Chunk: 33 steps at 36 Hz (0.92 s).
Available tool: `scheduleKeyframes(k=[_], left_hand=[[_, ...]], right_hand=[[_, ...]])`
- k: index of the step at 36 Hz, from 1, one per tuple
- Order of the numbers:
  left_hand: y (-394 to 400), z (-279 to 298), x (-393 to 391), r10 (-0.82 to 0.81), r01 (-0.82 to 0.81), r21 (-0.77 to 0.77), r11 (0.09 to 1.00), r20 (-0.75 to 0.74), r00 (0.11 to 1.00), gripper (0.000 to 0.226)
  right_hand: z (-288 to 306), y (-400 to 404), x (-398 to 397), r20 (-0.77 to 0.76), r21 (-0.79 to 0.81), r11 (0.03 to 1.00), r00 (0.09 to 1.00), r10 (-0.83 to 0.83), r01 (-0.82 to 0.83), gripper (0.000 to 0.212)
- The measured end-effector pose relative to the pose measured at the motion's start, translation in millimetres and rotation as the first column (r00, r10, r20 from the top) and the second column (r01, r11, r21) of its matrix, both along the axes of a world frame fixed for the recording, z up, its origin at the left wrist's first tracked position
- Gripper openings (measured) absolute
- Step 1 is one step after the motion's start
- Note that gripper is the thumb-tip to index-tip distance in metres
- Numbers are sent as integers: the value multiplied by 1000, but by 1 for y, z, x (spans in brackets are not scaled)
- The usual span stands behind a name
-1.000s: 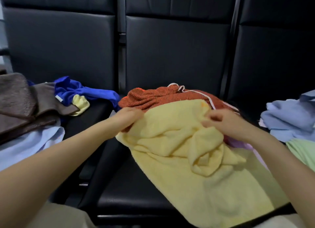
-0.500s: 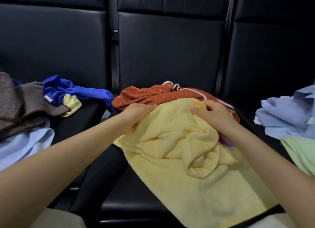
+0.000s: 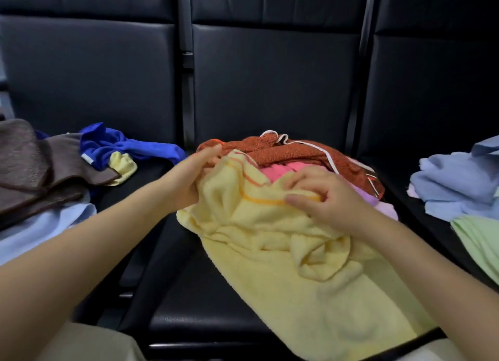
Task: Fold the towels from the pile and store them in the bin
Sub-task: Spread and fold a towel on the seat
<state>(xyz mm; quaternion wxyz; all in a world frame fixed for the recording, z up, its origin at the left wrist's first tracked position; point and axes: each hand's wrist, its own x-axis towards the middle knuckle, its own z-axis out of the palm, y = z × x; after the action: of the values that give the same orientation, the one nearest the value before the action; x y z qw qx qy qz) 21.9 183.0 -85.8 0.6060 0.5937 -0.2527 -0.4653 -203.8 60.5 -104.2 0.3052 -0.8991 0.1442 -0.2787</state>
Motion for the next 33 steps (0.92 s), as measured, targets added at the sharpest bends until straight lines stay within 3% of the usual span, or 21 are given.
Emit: scheduleKeyframes(k=[2,4,6,10,11,14,15,17,20,23,25,26,27,29,31,33], left_hand=[[1,-8,-4,-73,73,89,993,-10,997,34],[2,-12,-9,-130,123,186,975,30,991,30],[1,-14,-16,-105,76,244,967,110,988,25],[-6,-17,-19,4,-60,224,973,241,970,32],[-7,-17,-18,30,-78,191,978,242,970,34],[-8,-15,-15,74,-98,115,989,197,978,30],[-8,-13,-14,78,-95,95,991,164,983,27],[-6,-7,-15,79,-85,51,995,114,990,21],[-6,-3,-13,44,-46,20,999,101,994,21],[-7,-4,-11,-18,14,27,1000,151,988,22],[-8,-3,-7,15,-17,10,1000,183,983,22],[-8,-2,-3,49,-47,-13,999,183,982,24],[-9,-1,3,82,-75,-44,996,186,979,26],[-10,6,10,133,-114,-104,988,192,972,28],[-10,12,15,183,-155,-159,975,182,966,31],[-11,17,16,244,-211,-195,958,164,956,31]], right_hand=[[-9,5,5,-93,22,999,995,31,-29,60],[-13,6,10,-118,16,1000,993,1,1,71],[-14,7,12,-103,-4,999,993,-50,50,67],[-12,11,15,-118,-23,989,981,-151,149,27],[-9,13,15,-162,-29,986,973,-167,165,32],[-5,13,18,-270,-91,974,937,-223,206,83],[-3,13,19,-294,-120,968,924,-246,220,90],[-3,13,22,-311,-184,960,913,-263,213,78],[-8,13,21,-262,-267,954,943,-206,134,31],[-14,12,20,-173,-265,962,979,-107,58,11],[-10,11,20,-54,-151,986,996,-76,67,17],[-4,11,19,36,2,996,996,-84,84,16],[5,12,17,131,210,976,988,-86,57,14],[25,9,13,277,532,844,956,-100,-66,21],[40,1,8,275,630,767,958,-76,-120,29],[47,-5,5,155,631,769,988,-2,-97,31]])
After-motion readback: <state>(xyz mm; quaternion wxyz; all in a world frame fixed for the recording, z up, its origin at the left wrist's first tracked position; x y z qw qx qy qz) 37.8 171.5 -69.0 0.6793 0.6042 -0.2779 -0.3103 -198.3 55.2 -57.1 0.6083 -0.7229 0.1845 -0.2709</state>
